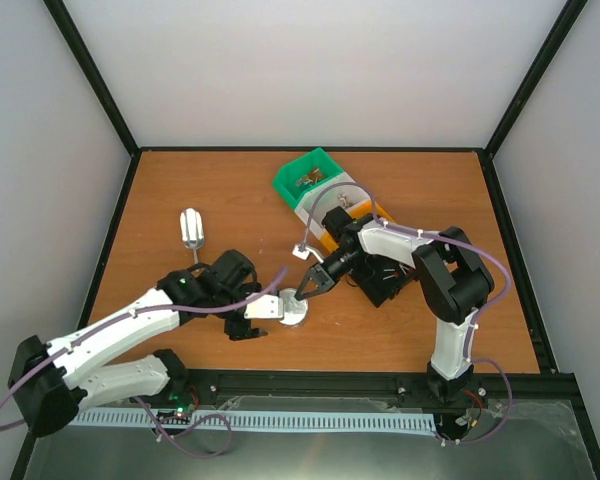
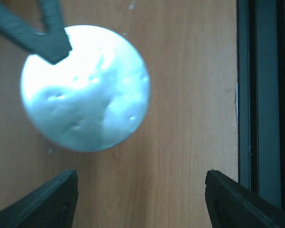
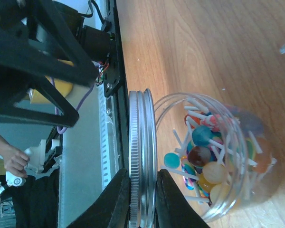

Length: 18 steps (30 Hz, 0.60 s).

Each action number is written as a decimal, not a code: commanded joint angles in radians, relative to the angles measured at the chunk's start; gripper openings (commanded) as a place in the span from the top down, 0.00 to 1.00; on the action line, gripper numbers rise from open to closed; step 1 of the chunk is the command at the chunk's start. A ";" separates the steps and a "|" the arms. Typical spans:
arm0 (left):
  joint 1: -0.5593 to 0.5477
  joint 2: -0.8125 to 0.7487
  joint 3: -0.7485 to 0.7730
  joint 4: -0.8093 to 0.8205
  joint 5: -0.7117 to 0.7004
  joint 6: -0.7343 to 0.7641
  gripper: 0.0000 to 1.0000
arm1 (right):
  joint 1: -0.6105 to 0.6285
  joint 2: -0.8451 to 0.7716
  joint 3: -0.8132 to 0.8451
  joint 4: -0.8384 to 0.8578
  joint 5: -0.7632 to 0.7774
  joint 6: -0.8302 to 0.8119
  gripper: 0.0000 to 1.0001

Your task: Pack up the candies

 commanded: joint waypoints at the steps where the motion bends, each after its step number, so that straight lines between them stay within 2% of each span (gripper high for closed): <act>1: -0.097 0.057 -0.002 0.068 -0.068 0.053 0.27 | -0.021 0.019 0.033 -0.024 0.013 -0.020 0.91; 9: -0.139 0.158 0.023 0.166 -0.092 0.052 0.35 | -0.048 0.040 0.044 -0.040 0.000 -0.029 0.90; 13: -0.139 0.157 0.033 0.201 -0.107 0.026 0.39 | -0.050 0.045 0.042 -0.044 -0.002 -0.036 0.90; 18: -0.133 0.161 0.044 0.179 -0.040 0.003 0.39 | -0.054 0.066 0.059 -0.045 -0.005 -0.031 0.89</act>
